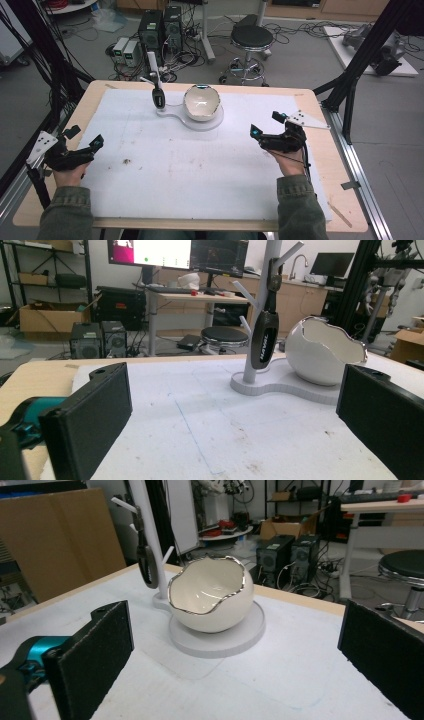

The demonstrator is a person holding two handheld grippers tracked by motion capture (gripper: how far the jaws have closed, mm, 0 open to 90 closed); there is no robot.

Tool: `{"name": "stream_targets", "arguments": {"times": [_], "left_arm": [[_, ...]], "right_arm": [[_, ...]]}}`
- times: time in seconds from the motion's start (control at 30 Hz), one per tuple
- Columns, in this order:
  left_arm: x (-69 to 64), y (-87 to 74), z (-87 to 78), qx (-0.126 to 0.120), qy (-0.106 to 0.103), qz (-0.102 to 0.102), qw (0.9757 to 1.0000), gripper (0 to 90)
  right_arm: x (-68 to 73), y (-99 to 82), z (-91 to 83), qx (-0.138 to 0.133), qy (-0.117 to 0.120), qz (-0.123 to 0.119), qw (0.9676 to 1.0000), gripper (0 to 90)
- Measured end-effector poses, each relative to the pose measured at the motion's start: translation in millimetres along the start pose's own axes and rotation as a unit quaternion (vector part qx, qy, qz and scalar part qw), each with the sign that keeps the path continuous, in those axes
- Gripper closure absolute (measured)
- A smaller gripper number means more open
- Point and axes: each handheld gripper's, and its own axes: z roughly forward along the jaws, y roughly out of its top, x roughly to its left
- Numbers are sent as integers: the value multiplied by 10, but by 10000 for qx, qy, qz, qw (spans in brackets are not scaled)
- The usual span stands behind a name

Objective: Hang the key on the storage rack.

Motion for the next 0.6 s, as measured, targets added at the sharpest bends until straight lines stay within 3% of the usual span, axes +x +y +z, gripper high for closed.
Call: {"name": "stream_targets", "arguments": {"times": [0.13, 0.6], "left_arm": [[-8, -8, 9, 27, -23, 4, 10000, 17], [-17, -44, -9, 78, -28, 13, 10000, 17]], "right_arm": [[-48, -65, -105, -154, -4, -9, 9999, 5], [-216, -423, -426, -299, -436, 14, 9986, 5]]}}
